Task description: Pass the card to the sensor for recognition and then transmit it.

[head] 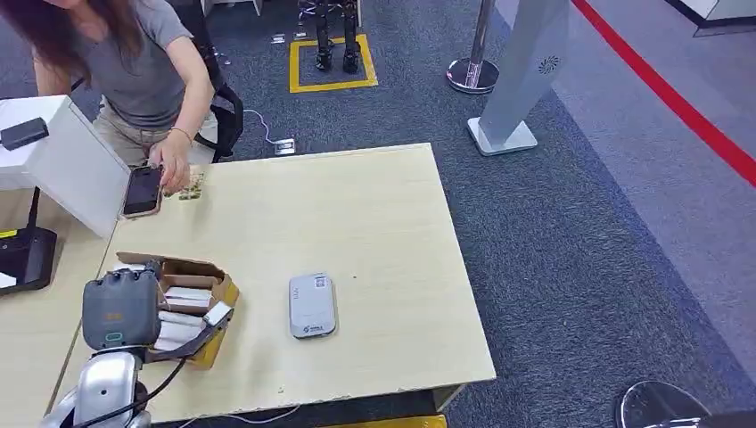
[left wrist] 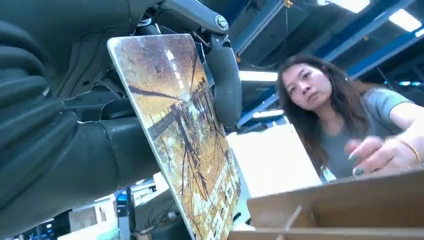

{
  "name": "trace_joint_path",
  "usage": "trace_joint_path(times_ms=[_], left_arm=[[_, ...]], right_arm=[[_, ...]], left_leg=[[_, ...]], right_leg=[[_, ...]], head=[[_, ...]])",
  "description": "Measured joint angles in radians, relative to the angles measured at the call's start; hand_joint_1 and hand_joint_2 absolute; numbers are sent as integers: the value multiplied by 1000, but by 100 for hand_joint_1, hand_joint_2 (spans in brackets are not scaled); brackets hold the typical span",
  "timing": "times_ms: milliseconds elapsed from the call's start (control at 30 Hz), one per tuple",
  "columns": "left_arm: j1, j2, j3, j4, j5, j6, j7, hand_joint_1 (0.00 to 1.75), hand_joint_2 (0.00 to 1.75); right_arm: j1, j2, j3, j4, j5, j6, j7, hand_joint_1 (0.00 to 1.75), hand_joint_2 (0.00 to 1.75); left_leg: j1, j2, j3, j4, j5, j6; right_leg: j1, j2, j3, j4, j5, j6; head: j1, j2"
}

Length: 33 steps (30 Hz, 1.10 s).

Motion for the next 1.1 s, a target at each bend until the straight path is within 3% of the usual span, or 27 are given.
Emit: trace_joint_path(times_ms=[333, 467, 767, 1100], left_arm=[[-14, 47, 6, 4, 1, 6, 0, 175, 175], [-55, 63, 6, 57, 2, 27, 0, 175, 175], [-175, 57, 3, 217, 1, 66, -22, 175, 175], [-219, 42, 0, 281, 1, 73, -31, 175, 175]], right_arm=[[0, 3, 30, 0, 0, 3, 0, 0, 0], [-4, 3, 64, 0, 0, 12, 0, 0, 0], [-24, 3, 132, 0, 0, 29, 7, 0, 0], [-27, 3, 154, 0, 0, 34, 10, 0, 0]], left_leg=[[0, 0, 0, 0, 0, 0], [0, 0, 0, 0, 0, -1], [0, 0, 0, 0, 1, -1], [0, 0, 0, 0, 1, -1]], right_leg=[[0, 0, 0, 0, 0, 0], [0, 0, 0, 0, 0, 0], [0, 0, 0, 0, 1, 0], [0, 0, 0, 0, 0, 0]], head=[[0, 0], [0, 0], [0, 0], [0, 0]])
